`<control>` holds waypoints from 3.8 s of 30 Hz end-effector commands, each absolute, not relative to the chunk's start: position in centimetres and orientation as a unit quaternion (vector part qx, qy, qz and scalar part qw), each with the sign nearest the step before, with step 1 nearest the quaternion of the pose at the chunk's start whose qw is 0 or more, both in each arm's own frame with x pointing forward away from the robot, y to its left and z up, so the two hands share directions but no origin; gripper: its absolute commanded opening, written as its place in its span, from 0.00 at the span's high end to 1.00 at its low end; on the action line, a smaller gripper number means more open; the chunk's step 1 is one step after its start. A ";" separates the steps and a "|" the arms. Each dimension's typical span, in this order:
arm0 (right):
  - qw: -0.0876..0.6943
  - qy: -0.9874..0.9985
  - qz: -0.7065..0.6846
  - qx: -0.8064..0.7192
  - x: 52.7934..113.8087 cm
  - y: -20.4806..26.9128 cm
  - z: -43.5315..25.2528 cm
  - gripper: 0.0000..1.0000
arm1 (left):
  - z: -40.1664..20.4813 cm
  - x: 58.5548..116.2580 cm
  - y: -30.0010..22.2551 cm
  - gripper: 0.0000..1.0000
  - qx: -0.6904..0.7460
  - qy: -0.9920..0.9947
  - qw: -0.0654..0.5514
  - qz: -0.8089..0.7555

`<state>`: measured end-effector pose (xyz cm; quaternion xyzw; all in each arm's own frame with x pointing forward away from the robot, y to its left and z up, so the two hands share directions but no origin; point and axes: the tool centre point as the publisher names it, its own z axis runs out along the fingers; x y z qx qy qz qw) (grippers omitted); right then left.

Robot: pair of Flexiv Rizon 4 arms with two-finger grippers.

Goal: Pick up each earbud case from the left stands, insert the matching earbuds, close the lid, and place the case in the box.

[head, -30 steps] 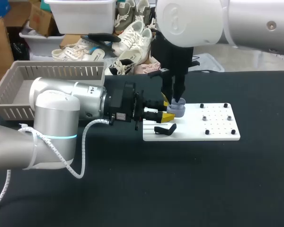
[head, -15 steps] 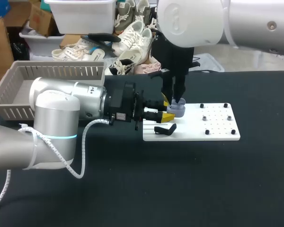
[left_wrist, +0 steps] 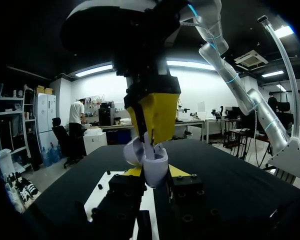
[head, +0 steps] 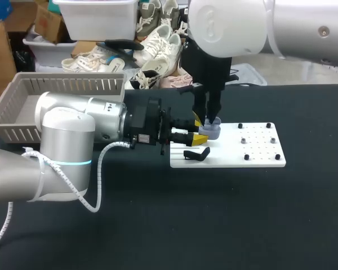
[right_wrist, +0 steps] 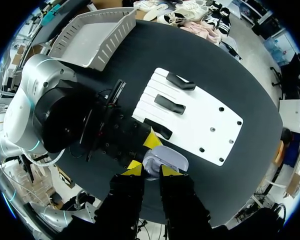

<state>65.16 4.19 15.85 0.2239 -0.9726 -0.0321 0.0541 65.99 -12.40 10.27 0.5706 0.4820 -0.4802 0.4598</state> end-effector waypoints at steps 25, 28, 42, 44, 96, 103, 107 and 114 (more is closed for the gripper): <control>0.059 -0.971 -0.021 0.231 65.2 4.2 15.2 1.00 | 10.2 65.9 -12.4 1.00 0.570 0.483 0.462 -0.479; 0.058 -0.971 -0.019 0.231 65.2 4.2 15.2 0.81 | 10.2 65.9 -12.4 1.00 0.570 0.483 0.462 -0.479; 0.049 -0.973 -0.027 0.224 64.7 3.6 16.2 0.66 | 10.2 65.9 -12.4 1.00 0.570 0.483 0.462 -0.479; 0.047 -0.974 -0.040 0.219 64.7 3.2 16.7 0.65 | 10.2 65.9 -12.4 1.00 0.570 0.483 0.462 -0.479; -0.036 -0.997 -0.065 0.007 67.3 -1.0 14.4 0.00 | 10.2 65.9 -12.4 1.00 0.570 0.483 0.462 -0.479; -0.060 -0.995 -0.074 -0.018 67.3 -2.2 15.0 0.00 | 10.2 65.9 -12.4 1.00 0.570 0.483 0.462 -0.479; -0.099 -0.990 -0.088 -0.040 67.5 -3.7 16.0 0.00 | 10.2 65.9 -12.4 1.00 0.570 0.483 0.462 -0.479; -0.153 -0.980 -0.120 -0.047 66.7 -5.9 16.4 0.00 | 10.5 65.9 -11.9 1.00 0.562 0.487 0.464 -0.481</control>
